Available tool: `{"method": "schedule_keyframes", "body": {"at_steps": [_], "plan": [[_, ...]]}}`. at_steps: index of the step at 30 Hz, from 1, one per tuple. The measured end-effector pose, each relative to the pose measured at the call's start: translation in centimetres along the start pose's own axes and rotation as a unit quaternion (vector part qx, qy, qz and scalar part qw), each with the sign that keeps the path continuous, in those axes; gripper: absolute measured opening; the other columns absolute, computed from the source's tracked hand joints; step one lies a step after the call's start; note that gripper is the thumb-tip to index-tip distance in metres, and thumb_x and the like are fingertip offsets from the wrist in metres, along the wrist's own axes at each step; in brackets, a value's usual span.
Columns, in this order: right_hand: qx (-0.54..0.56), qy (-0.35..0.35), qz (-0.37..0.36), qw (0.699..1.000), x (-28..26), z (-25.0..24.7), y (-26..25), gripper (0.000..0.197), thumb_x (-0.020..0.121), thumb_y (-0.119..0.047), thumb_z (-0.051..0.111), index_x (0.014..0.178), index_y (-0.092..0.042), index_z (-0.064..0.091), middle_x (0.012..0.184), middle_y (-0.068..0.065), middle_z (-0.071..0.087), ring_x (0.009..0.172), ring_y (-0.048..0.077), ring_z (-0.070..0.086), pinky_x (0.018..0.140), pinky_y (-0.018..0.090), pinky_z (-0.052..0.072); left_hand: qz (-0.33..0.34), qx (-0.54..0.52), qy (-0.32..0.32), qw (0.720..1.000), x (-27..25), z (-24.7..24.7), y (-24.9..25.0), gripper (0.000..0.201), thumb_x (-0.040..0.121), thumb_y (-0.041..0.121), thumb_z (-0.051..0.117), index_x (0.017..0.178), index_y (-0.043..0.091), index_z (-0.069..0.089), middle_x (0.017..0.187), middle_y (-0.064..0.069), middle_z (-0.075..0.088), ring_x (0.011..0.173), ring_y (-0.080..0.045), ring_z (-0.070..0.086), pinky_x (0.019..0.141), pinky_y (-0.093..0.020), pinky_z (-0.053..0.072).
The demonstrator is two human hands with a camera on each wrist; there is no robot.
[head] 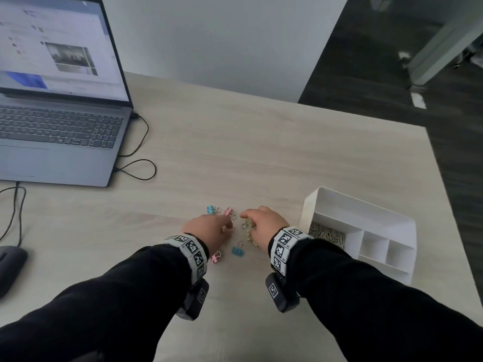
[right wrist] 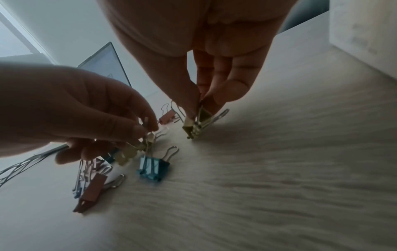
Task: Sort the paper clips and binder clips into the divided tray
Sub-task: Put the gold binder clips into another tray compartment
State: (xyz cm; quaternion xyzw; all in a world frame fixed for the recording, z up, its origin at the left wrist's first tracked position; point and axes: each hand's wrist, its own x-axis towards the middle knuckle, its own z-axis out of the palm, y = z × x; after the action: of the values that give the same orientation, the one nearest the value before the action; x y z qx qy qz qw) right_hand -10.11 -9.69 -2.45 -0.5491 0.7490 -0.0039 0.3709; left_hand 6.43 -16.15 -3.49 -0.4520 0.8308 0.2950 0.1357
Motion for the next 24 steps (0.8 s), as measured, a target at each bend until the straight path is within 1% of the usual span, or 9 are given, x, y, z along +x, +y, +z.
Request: {"method": "schedule_keyframes", "body": {"at_steps": [4, 6, 9, 12, 15, 17, 19, 22, 24], "plan": [[-0.027, 0.001, -0.013, 1.000, 0.3, 0.2, 0.0, 0.030, 0.084, -0.007, 0.054, 0.107, -0.022, 0.064, 0.110, 0.006, 0.059, 0.101, 0.027, 0.058, 0.086, 0.030, 0.045, 0.005, -0.009, -0.006, 1.000, 0.2, -0.1, -0.3, 0.015, 0.090, 0.035, 0.053, 0.100, 0.033, 0.064, 0.105, 0.005, 0.067, 0.095, -0.019, 0.062, 0.081, -0.032, 0.052], [-0.021, 0.003, -0.014, 1.000, -0.1, 0.1, 0.2, 0.027, 0.082, -0.006, 0.053, 0.099, -0.021, 0.065, 0.107, 0.005, 0.061, 0.100, 0.026, 0.057, 0.084, 0.029, 0.044, 0.002, -0.029, 0.000, 1.000, 0.0, -0.3, -0.4, 0.012, 0.090, 0.035, 0.056, 0.097, 0.031, 0.065, 0.101, 0.005, 0.067, 0.094, -0.018, 0.061, 0.082, -0.031, 0.052], [-0.007, 0.011, -0.019, 1.000, -0.9, -0.4, 0.5, 0.024, 0.082, -0.005, 0.051, 0.094, -0.020, 0.066, 0.104, 0.004, 0.062, 0.097, 0.025, 0.058, 0.082, 0.029, 0.044, -0.018, -0.087, 0.020, 0.996, -0.5, -0.8, -0.1, 0.007, 0.089, 0.032, 0.060, 0.092, 0.029, 0.066, 0.087, 0.009, 0.065, 0.083, -0.015, 0.060, 0.075, -0.028, 0.052], [0.046, 0.056, -0.020, 0.997, -2.4, -1.2, 1.1, 0.020, 0.083, -0.007, 0.053, 0.090, -0.020, 0.066, 0.098, 0.000, 0.063, 0.090, 0.020, 0.059, 0.079, 0.027, 0.047, -0.036, -0.154, 0.030, 0.987, -1.1, -1.4, 0.8, 0.005, 0.086, 0.028, 0.065, 0.081, 0.028, 0.066, 0.070, 0.012, 0.066, 0.067, -0.012, 0.062, 0.058, -0.024, 0.050], [0.117, 0.122, -0.019, 0.985, -4.2, -2.0, 2.0, 0.015, 0.083, -0.009, 0.058, 0.086, -0.022, 0.066, 0.092, -0.004, 0.062, 0.082, 0.012, 0.059, 0.070, 0.017, 0.044, -0.042, -0.212, 0.040, 0.976, -1.4, -1.7, 2.6, 0.007, 0.082, 0.024, 0.070, 0.076, 0.027, 0.067, 0.067, 0.008, 0.070, 0.064, -0.013, 0.065, 0.058, -0.032, 0.059], [0.153, 0.158, -0.022, 0.975, -5.6, -2.6, 3.0, 0.015, 0.082, -0.009, 0.061, 0.083, -0.024, 0.065, 0.088, -0.008, 0.061, 0.077, 0.008, 0.056, 0.065, 0.010, 0.039, -0.040, -0.238, 0.040, 0.970, -1.7, -1.6, 4.3, 0.006, 0.082, 0.022, 0.072, 0.077, 0.024, 0.068, 0.069, 0.006, 0.071, 0.064, -0.015, 0.068, 0.055, -0.033, 0.061], [0.183, 0.185, -0.021, 0.965, -7.2, -3.1, 4.4, 0.015, 0.080, -0.010, 0.063, 0.081, -0.024, 0.065, 0.083, -0.011, 0.060, 0.074, 0.006, 0.055, 0.066, 0.013, 0.041, -0.026, -0.250, 0.046, 0.967, -1.9, -1.5, 6.6, 0.007, 0.081, 0.021, 0.074, 0.078, 0.024, 0.069, 0.072, 0.005, 0.072, 0.063, -0.017, 0.070, 0.053, -0.030, 0.060], [0.228, 0.219, 0.010, 0.949, -9.9, -3.9, 7.5, 0.012, 0.083, -0.012, 0.064, 0.083, -0.024, 0.065, 0.078, -0.013, 0.059, 0.069, 0.004, 0.055, 0.065, 0.018, 0.047, -0.006, -0.260, 0.042, 0.965, -2.3, -1.1, 10.4, 0.006, 0.081, 0.019, 0.075, 0.080, 0.022, 0.069, 0.076, 0.003, 0.072, 0.059, -0.016, 0.068, 0.043, -0.018, 0.049], [0.258, 0.252, 0.035, 0.932, -11.7, -4.3, 10.2, 0.013, 0.083, -0.014, 0.066, 0.081, -0.026, 0.065, 0.078, -0.011, 0.061, 0.069, 0.006, 0.057, 0.066, 0.023, 0.052, 0.013, -0.272, 0.038, 0.962, -2.5, -0.7, 13.0, 0.006, 0.080, 0.018, 0.075, 0.079, 0.022, 0.070, 0.075, 0.003, 0.072, 0.060, -0.018, 0.068, 0.044, -0.022, 0.053]]}}
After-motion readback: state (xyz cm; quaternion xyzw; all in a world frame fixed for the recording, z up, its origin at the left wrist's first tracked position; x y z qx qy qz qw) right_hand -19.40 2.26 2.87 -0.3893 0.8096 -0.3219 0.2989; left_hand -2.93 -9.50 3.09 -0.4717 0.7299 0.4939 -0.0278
